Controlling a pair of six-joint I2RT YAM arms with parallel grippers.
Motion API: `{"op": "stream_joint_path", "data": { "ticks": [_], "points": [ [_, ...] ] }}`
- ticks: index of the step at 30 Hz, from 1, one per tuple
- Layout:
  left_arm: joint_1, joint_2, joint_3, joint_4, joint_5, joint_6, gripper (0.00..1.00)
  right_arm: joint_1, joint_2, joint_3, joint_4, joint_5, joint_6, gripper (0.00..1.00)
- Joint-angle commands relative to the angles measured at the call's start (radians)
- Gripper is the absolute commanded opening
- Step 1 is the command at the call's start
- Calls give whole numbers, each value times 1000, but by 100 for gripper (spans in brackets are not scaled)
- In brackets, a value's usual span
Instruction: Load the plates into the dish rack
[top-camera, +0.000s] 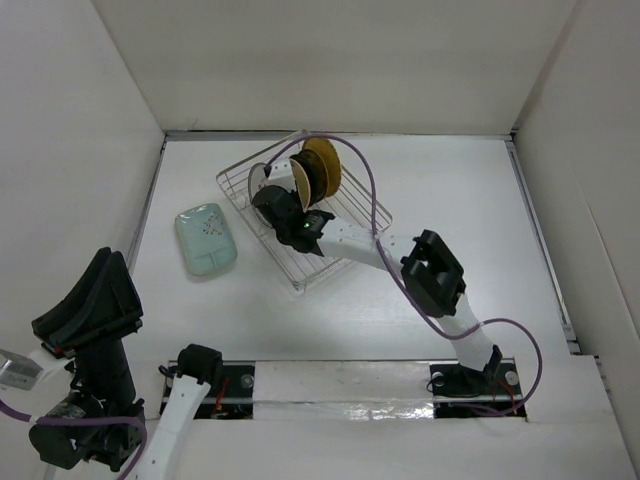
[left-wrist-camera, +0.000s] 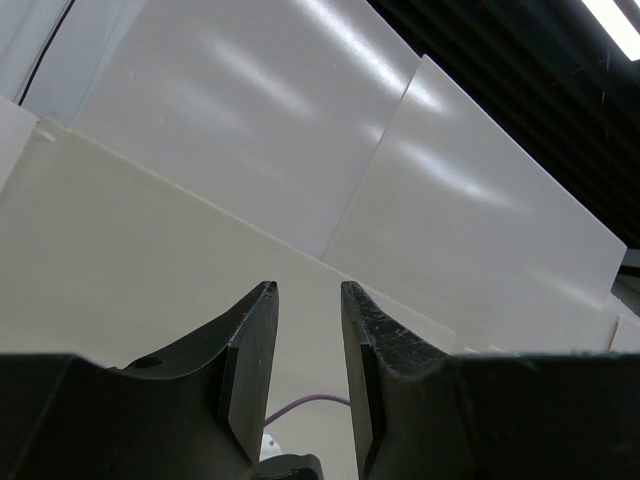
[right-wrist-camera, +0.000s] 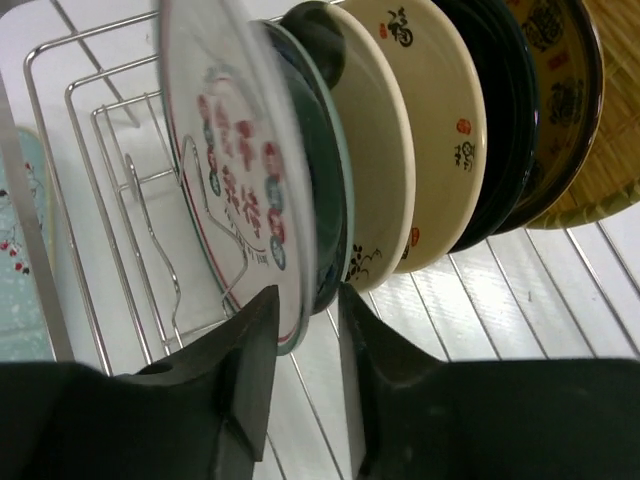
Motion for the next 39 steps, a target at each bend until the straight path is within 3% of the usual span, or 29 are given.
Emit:
{"op": "stream_joint_path", "data": {
  "ticks": [1,3,6,7,8,9,11,13,17,21,24,28,31,39],
  "points": [
    [2,24,0,48,18,0,29,17,-87,46,44,10,-5,43],
    [2,25,0,47,20,-6,29,50,-122,40,76,-21,-40,49],
    [2,31,3,45,26,-12,29,106,-141,46,93,-59,-79,48],
    [2,34,5,45,27,-18,29,122,-147,46,99,-71,-82,21],
    [2,39,6,42,30,-21,29,135,-145,47,105,-91,-77,9],
    [11,39,6,42,38,-23,29,155,-139,50,121,-167,-71,1],
    [11,41,5,44,44,-27,29,168,-91,87,130,-250,-25,0],
    [11,41,6,45,46,-29,29,178,-28,156,96,-337,-1,0],
    [11,39,6,41,43,-24,29,178,143,404,18,-355,18,0],
    [11,35,8,39,40,-21,29,143,258,477,0,-372,50,0],
    [11,33,9,38,38,-20,29,117,284,480,6,-377,79,7],
    [11,33,11,38,39,-20,30,108,338,500,-16,-374,81,29],
    [11,33,11,36,41,-20,30,108,350,489,-14,-358,93,39],
    [11,30,17,35,38,-18,29,108,402,440,-8,-364,142,43]
  ]
}}
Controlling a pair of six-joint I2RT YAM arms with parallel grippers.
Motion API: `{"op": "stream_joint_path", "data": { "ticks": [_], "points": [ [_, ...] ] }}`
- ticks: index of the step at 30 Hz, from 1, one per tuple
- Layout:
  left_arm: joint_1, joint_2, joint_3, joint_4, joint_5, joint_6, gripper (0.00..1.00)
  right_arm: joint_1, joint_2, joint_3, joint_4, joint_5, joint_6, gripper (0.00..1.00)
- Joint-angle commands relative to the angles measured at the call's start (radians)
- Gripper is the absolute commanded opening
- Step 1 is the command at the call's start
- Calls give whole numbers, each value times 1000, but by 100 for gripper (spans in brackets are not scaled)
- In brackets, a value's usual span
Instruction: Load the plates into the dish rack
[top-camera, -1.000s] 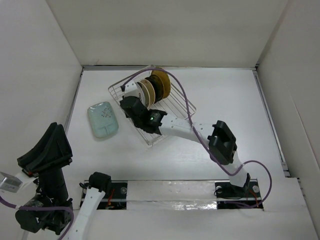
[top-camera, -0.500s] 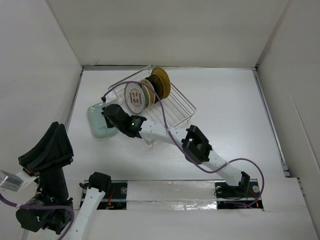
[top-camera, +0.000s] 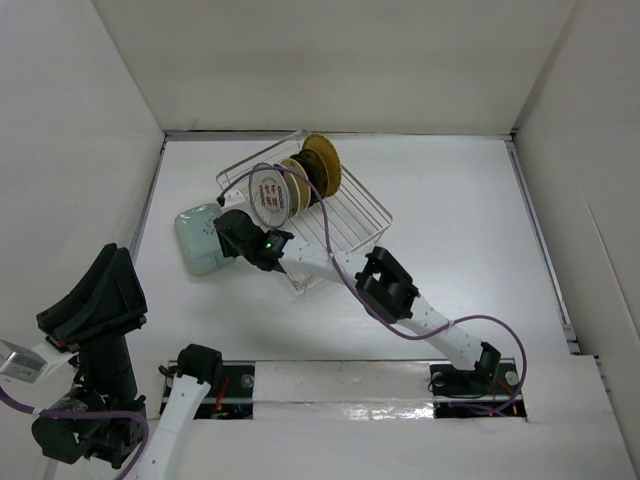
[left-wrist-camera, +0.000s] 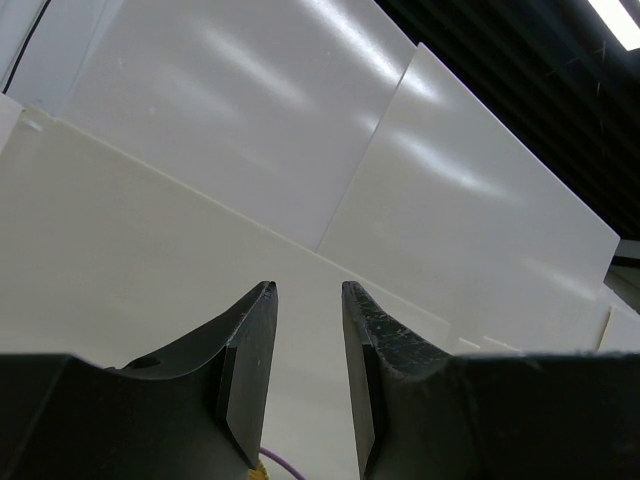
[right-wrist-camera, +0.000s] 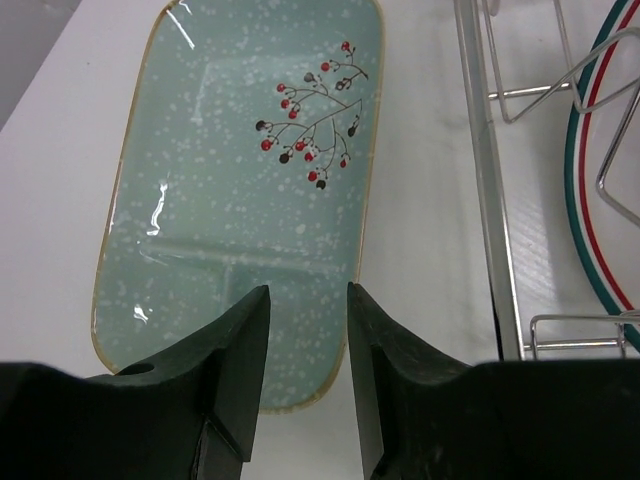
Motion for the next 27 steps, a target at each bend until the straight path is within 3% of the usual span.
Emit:
{"op": "stream_joint_path", "data": {
  "ticks": [1,12,13,16,18,19,22,27],
  "points": [
    [4,12,18,33,15,1,29,10,23,-2,29,5,34,43],
    [4,12,21,28,12,4,30,41,28,-81,45,80,65,44],
    [4,10,21,30,10,4,30,41,23,-90,54,56,65,36],
    [4,10,21,30,14,4,30,51,-10,-162,104,20,79,21],
    [4,9,21,30,14,3,30,73,-52,-229,130,20,92,17],
    [4,9,21,30,14,3,30,73,-71,-260,147,23,94,9],
    [4,9,21,30,14,1,30,109,-142,-369,181,13,94,6],
    [4,7,22,28,10,4,30,159,-239,-504,204,-32,120,8]
  ]
}}
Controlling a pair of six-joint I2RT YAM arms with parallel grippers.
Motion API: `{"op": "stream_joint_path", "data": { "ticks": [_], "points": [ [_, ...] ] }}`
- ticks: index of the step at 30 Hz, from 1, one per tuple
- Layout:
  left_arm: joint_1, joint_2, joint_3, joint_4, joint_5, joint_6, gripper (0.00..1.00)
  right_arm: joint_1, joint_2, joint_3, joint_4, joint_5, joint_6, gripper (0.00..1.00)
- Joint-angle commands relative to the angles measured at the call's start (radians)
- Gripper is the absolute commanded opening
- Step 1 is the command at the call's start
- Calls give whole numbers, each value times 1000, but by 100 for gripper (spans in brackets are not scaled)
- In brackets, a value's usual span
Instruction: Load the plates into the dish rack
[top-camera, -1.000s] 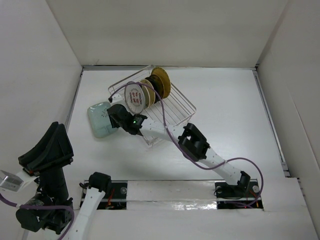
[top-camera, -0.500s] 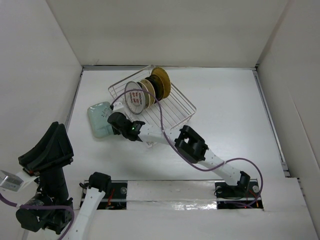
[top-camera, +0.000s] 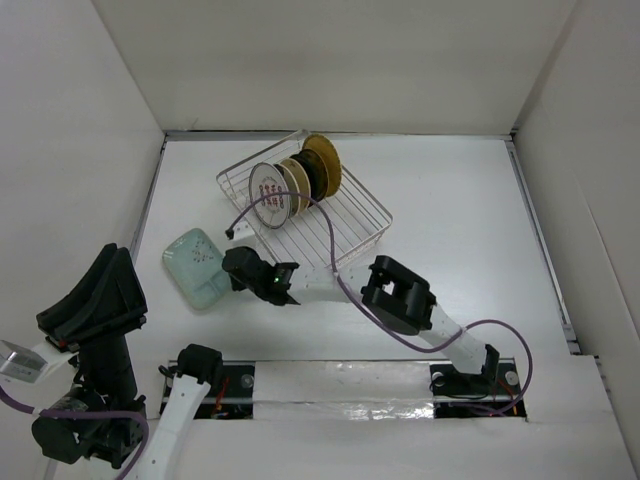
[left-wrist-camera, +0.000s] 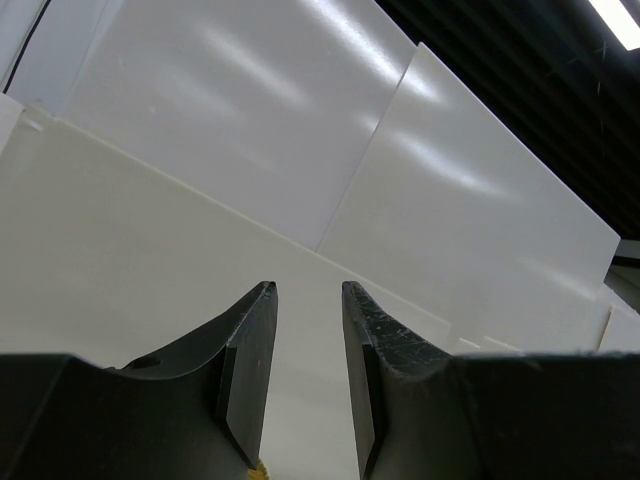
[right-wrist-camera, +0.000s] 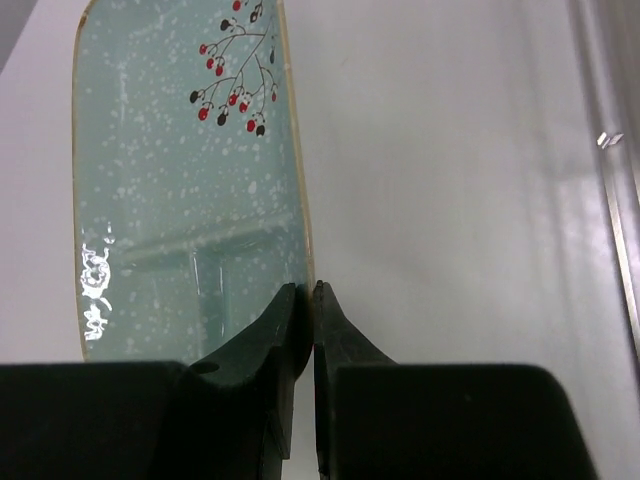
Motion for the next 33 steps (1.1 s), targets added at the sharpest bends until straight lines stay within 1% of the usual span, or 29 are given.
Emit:
{"op": "stream_joint_path", "data": {
  "ticks": [1,3,4,6,7,9,10,12,13,17,18,21,22,25,29,33],
  "points": [
    [4,6,24,29,10,4,30,63,-81,-106,-3,-72,-9,10],
    [4,6,24,28,12,2,30,63,-93,-129,8,-101,22,11],
    [4,7,24,29,12,2,30,63,-95,-138,17,-144,31,14],
    [4,6,24,28,12,2,30,63,-75,-129,35,-155,42,17],
    [4,6,24,26,10,2,30,63,-64,-120,25,-160,45,22],
    [4,4,25,26,7,4,30,63,-40,-98,23,-169,48,26],
    [4,4,25,26,6,6,30,63,-34,-95,23,-183,48,31],
    [4,3,27,25,0,9,30,53,-20,-89,32,-198,59,35],
    [4,3,27,25,0,10,30,53,-14,-89,37,-224,65,39],
    [-6,3,27,25,-3,13,30,32,6,-106,81,-319,111,43],
    [-6,3,27,23,-8,15,30,32,11,-115,95,-336,117,42],
    [-6,1,28,23,-13,16,30,23,16,-124,117,-393,139,31],
    [-6,3,28,23,-13,19,30,23,13,-134,123,-399,142,19],
    [-6,0,28,21,-13,21,30,23,6,-143,144,-444,150,0],
    [-6,-2,30,20,-20,25,30,23,-43,-174,199,-457,150,0],
    [-6,-5,31,18,-22,25,30,13,-142,-178,245,-422,128,0]
  ]
}}
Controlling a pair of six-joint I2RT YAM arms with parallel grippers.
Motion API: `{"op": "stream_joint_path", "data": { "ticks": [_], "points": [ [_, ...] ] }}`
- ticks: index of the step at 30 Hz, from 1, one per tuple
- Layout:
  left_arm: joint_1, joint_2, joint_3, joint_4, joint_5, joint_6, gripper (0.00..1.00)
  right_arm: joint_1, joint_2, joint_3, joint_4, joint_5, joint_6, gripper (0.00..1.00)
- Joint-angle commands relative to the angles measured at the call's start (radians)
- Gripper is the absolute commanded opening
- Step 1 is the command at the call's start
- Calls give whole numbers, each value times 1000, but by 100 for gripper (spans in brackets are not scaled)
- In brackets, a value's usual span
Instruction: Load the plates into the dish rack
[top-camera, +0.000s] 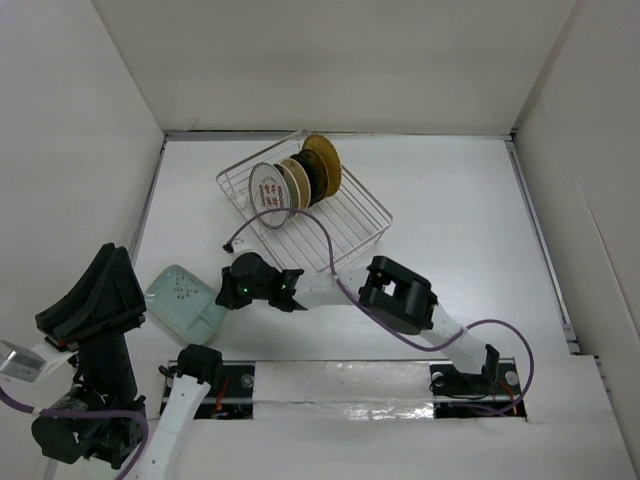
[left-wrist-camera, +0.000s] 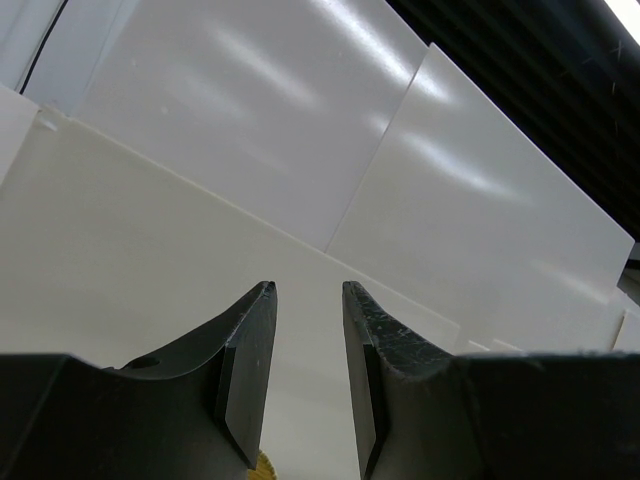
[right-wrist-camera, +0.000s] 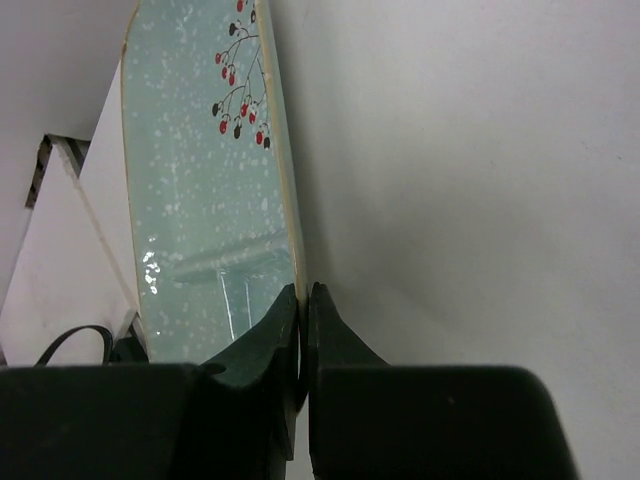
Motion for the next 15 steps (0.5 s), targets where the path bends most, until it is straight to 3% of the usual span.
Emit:
{"op": "stream_joint_path", "data": {
  "ticks": [1,7,15],
  "points": [
    [-5,-5,31,28,-2,14,30,-8,-130,-3,55,28,-58,0],
    [-5,-3,29,28,1,13,30,-65,-210,81,66,163,-112,0],
    [-5,-2,26,29,1,14,30,-143,-273,135,97,226,-170,0]
  ]
}}
